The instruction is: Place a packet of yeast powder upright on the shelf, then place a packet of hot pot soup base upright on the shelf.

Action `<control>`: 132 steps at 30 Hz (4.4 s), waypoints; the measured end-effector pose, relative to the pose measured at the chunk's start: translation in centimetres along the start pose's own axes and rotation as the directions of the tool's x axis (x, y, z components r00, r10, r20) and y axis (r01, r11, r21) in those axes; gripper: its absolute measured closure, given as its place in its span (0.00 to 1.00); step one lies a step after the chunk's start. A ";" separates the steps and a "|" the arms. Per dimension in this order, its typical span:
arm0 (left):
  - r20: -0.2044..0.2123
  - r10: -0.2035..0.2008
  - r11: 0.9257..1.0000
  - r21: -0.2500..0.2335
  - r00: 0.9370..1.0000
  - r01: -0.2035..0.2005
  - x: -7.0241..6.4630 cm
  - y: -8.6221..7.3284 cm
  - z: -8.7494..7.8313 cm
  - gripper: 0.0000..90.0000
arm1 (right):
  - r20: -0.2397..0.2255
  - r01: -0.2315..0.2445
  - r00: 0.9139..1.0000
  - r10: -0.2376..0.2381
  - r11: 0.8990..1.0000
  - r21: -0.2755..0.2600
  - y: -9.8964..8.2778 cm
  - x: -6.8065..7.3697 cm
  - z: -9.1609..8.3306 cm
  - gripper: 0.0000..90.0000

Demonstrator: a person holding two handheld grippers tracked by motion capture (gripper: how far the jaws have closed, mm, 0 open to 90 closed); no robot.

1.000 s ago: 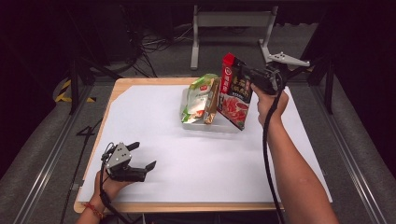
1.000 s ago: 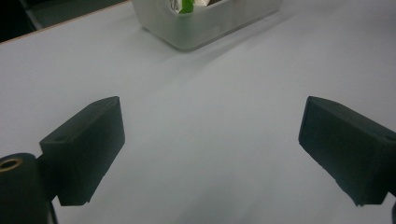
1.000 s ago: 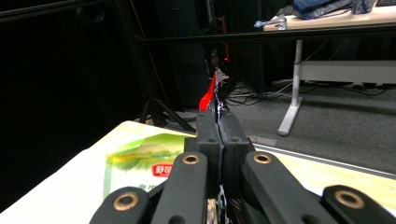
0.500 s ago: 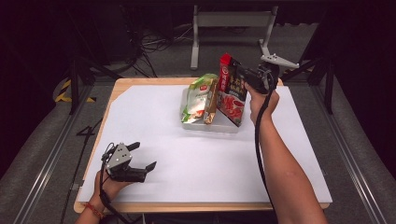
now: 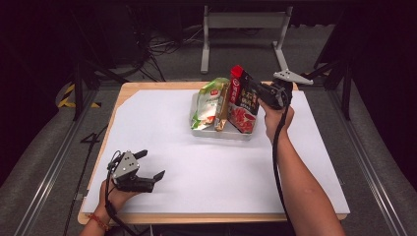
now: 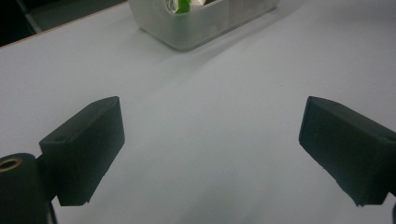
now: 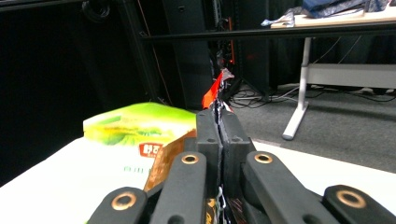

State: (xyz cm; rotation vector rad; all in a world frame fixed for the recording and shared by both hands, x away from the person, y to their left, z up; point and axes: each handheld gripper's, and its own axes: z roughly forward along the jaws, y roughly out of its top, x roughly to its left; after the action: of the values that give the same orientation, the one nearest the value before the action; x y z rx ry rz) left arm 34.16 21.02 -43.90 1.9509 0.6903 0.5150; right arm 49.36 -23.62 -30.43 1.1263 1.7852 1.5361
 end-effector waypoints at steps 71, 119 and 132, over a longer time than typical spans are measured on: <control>-0.032 0.027 0.999 0.021 0.999 -0.027 -0.4 0.0 0.1 0.09 | -0.005 0.159 0.987 -0.160 0.982 0.105 -1.1 -0.4 -2.9 0.77; -0.040 0.036 0.998 0.047 0.999 -0.034 -0.5 -0.1 0.4 0.09 | -0.045 0.203 0.979 -0.199 0.973 0.109 -2.3 -0.6 -6.6 0.72; -0.038 0.037 0.998 0.046 0.999 -0.035 -0.5 -0.1 0.3 0.09 | -0.046 0.229 0.973 -0.226 0.967 0.115 -2.9 -0.4 -7.6 0.66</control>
State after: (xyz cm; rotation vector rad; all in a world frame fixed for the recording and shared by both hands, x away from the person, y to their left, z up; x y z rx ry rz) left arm 33.95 20.52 -44.15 2.0039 0.6977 0.5650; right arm 42.63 -27.98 -31.64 0.9169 1.9750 1.3342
